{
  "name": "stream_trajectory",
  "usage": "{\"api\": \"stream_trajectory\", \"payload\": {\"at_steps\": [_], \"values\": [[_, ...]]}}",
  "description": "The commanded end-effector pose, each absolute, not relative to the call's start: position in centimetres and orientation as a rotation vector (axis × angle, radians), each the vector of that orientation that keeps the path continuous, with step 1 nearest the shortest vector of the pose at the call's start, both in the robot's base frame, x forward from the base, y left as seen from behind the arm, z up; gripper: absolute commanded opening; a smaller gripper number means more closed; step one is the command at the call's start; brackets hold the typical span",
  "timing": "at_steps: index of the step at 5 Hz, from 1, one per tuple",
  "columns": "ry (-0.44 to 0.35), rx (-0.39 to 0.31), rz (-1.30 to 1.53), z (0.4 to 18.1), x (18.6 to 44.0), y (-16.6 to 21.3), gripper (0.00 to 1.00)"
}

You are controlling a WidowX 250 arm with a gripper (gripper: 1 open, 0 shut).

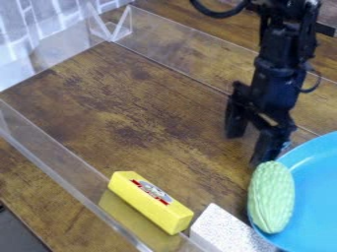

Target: Put the white object in the blue tray

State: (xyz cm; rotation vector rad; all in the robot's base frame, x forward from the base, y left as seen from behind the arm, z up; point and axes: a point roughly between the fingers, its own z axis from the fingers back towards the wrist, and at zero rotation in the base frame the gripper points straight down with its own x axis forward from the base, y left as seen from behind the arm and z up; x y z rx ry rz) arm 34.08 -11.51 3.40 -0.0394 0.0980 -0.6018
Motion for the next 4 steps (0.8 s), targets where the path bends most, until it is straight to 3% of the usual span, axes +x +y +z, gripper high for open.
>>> {"api": "stream_trajectory", "payload": {"at_steps": [1,4], "values": [[0.047,-0.04,-0.64,3.8,34.4,-12.4,1.0],[0.056,-0.048,-0.603,2.4,35.1,-13.7,1.0]]}}
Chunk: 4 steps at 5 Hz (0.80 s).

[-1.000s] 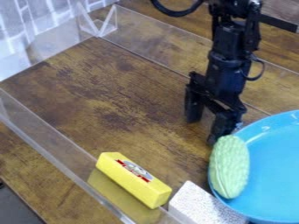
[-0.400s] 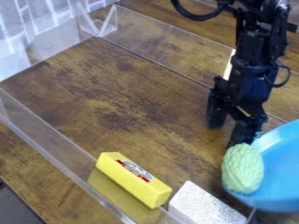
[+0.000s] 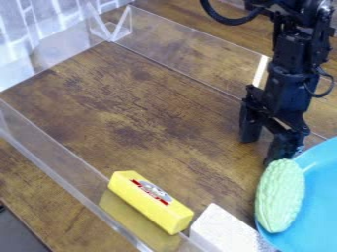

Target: Put the white object in the blue tray

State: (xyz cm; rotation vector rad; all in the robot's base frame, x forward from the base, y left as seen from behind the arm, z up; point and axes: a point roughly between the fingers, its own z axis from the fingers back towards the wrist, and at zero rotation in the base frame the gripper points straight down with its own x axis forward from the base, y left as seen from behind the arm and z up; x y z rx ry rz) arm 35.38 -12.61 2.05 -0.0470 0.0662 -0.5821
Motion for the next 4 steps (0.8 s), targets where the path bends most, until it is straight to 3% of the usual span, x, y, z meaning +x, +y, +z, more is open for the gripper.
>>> {"api": "stream_trajectory", "payload": {"at_steps": [1,2,3,4], "values": [[0.06,-0.051,-0.559,2.9,35.4,-14.1,1.0],[0.067,-0.054,-0.515,3.3,35.7,-14.3,1.0],[0.077,-0.056,-0.507,3.0,36.3,-16.3,1.0],[0.097,-0.062,-0.47,2.6,36.1,-15.7,1.0]]}}
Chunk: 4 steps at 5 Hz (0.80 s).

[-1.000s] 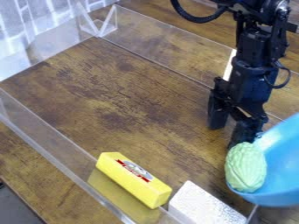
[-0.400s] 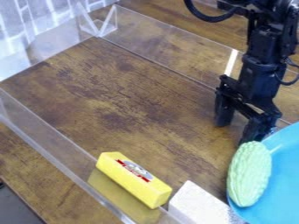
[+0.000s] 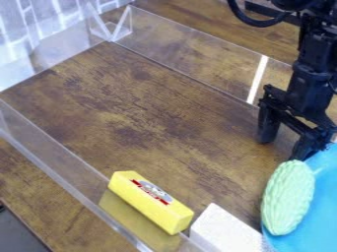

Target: Put the white object in the blue tray

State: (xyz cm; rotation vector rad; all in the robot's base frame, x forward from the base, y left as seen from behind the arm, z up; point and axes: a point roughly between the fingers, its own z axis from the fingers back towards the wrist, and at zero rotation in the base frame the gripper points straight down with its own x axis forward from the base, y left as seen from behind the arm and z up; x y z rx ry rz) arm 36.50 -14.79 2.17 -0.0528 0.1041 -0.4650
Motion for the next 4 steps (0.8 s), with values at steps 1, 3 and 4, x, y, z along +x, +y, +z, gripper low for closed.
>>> {"api": "stream_trajectory", "payload": {"at_steps": [1,3,4], "values": [[0.118,-0.067,-0.434,2.4,35.8,-15.2,1.0],[0.158,-0.075,-0.383,2.7,35.5,-14.1,1.0],[0.176,-0.077,-0.387,2.5,34.8,-15.7,1.0]]}}
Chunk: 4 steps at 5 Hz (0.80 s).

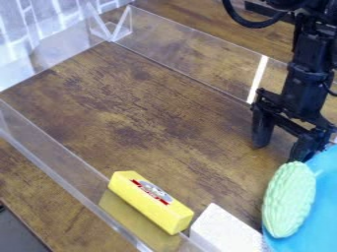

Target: Put the white object in the blue tray

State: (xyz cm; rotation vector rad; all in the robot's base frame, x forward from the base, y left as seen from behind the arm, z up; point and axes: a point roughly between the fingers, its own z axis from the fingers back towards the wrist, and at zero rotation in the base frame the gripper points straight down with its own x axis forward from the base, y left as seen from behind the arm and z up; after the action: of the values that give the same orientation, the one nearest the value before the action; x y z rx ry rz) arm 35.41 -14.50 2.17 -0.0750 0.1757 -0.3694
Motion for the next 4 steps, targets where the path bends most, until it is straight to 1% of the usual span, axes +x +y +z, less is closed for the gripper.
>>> {"api": "stream_trajectory", "payload": {"at_steps": [1,2,4], "values": [[0.193,-0.078,-0.393,2.2,34.1,-17.3,1.0],[0.212,-0.077,-0.408,2.0,33.9,-17.9,1.0],[0.245,-0.079,-0.426,2.1,35.0,-18.1,1.0]]}}
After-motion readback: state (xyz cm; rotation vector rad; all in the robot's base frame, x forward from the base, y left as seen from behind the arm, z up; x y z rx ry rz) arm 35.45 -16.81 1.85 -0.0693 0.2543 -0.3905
